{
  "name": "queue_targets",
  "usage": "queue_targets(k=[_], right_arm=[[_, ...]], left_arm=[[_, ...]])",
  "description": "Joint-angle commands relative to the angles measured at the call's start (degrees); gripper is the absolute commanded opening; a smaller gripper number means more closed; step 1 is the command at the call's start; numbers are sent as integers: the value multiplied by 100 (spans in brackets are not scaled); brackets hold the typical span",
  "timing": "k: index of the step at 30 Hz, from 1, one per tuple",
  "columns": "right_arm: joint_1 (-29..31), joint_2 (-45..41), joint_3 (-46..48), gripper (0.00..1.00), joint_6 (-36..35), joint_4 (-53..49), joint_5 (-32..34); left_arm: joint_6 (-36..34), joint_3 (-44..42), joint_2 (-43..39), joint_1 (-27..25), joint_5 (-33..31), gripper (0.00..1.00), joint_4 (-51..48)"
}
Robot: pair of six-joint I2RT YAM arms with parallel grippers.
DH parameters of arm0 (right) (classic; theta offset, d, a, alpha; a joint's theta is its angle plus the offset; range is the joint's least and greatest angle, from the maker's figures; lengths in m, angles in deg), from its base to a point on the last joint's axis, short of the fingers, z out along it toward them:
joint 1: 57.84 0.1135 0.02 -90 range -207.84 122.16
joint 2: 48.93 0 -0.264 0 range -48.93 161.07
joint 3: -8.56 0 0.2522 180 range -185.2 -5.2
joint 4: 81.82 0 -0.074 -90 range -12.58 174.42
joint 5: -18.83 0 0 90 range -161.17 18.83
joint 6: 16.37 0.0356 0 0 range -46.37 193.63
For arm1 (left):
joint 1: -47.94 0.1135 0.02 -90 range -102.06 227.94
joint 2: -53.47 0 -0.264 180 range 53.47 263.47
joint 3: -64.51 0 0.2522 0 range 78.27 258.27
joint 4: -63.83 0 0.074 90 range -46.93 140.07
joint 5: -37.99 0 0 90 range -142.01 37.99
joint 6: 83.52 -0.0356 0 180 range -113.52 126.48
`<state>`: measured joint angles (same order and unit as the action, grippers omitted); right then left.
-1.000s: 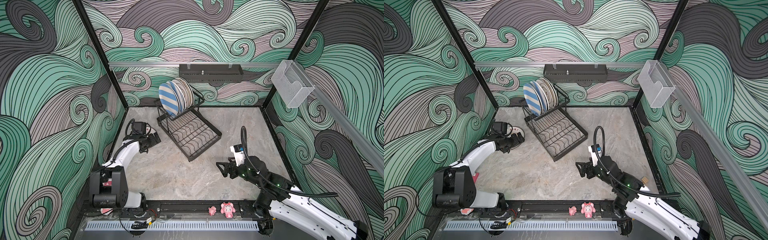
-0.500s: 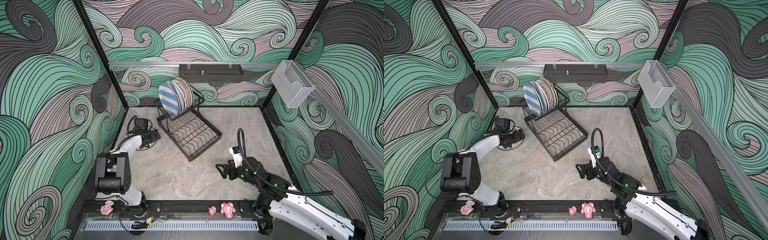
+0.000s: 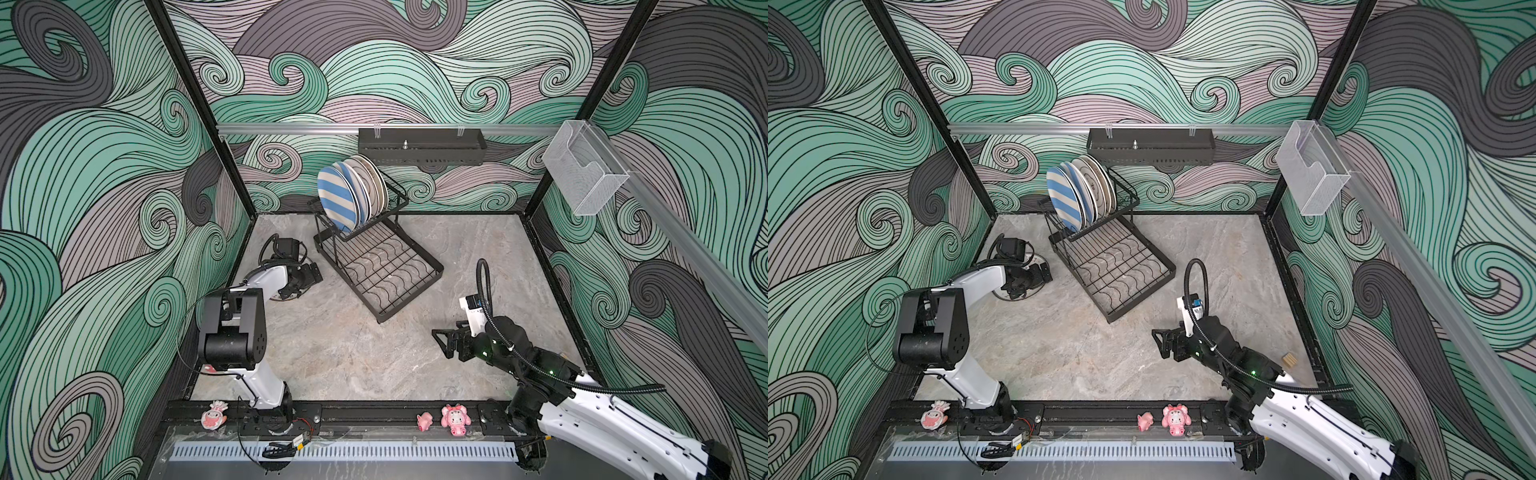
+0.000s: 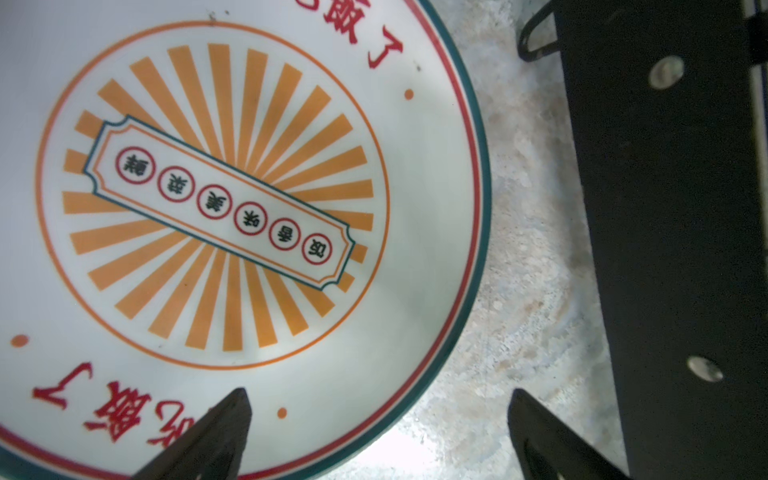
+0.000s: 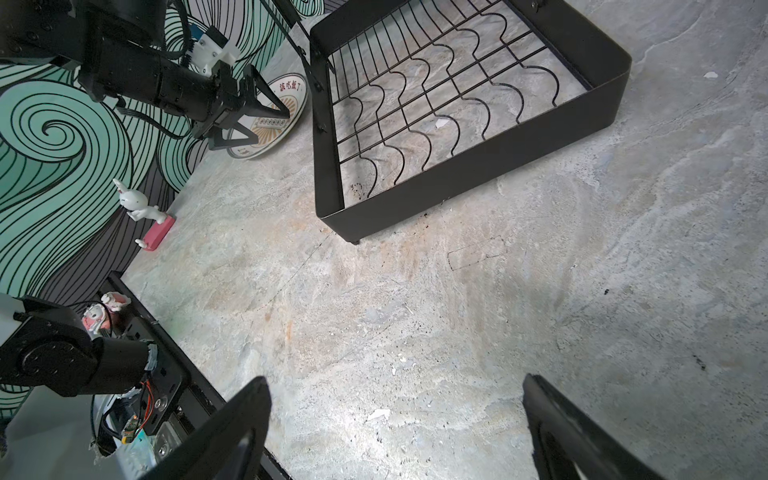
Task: Load the plates into the dish rack
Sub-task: 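Move the right gripper across toward the sunburst plate while the left gripper holds its edge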
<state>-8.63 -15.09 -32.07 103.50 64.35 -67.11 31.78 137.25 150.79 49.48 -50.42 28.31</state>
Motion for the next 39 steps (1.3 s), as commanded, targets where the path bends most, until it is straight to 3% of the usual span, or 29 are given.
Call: queue_targets(k=[1,16,23,29,39], right_arm=[[-17,43,32,95,34,144,52],[-17,445,68,97,123,544,-14],[-21,599,-87,98,-5,459,-43],[-26,1047,-442,99,-159,434,-242],[-78,2097,-1264,99,-554,370,-1065]], left_arm=[[-69,43,86,61,2,99,7],[228,-629,-433,55,813,99,-206],[511,-1225,-719,-36,1474,99,-10],[715,-1708,-1339,-432,1617,99,-178],[1437,-2662,-2941,-1640,1374,99,-508]])
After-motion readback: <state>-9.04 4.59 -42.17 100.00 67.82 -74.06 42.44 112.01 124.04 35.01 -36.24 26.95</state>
